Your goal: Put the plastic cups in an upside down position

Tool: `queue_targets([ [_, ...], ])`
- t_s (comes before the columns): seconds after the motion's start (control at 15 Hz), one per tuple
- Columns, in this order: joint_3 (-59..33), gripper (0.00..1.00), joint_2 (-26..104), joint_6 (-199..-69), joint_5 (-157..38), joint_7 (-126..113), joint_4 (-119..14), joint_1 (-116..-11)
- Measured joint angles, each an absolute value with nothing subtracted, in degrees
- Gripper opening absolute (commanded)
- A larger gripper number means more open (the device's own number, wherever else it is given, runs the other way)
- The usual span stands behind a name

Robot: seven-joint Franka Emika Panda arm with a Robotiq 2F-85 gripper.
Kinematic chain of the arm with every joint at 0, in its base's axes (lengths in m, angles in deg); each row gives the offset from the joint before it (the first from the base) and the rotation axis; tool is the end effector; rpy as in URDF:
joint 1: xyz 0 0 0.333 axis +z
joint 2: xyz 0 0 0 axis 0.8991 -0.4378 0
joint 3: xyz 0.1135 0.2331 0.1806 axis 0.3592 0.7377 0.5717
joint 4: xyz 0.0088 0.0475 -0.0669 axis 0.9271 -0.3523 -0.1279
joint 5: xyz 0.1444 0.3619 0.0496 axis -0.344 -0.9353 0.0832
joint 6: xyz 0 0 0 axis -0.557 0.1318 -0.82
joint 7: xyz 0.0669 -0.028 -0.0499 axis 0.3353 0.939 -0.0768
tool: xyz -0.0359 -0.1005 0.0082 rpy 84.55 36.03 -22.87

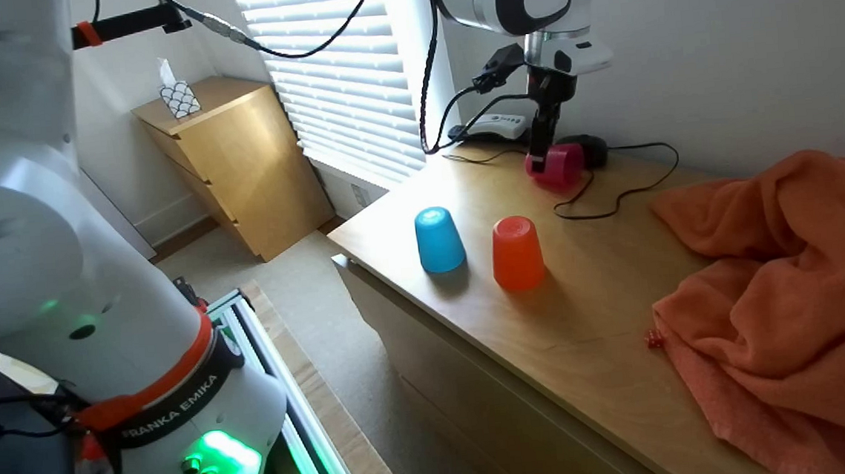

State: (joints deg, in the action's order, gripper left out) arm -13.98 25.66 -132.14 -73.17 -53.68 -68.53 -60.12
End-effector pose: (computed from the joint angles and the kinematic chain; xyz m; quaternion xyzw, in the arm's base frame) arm 0.6239 -0.0062 0.2237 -0.8637 0.5004 0.0574 0.0194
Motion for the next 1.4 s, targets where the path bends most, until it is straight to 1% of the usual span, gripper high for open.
queue_targets([
  [0.2,-14.0,1.0,25.4,-131.1,-72.3,-54.3,-68.5,-60.1],
  [0.8,-14.6,1.0,25.3,-122.4,-70.3,-54.5,-68.4,-60.1],
  [0.87,-14.6,0.81,25.3,-122.3,-70.1,-54.5,-68.4,-60.1],
  [0.93,-14.5,0.92,25.3,-122.3,-70.0,-53.9,-68.4,-60.2],
  [1.13,-14.6,1.0,25.2,-122.3,-69.8,-52.6,-68.2,-60.2],
  [1.4,-14.5,1.0,25.2,-122.3,-69.2,-51.0,-68.1,-60.2],
])
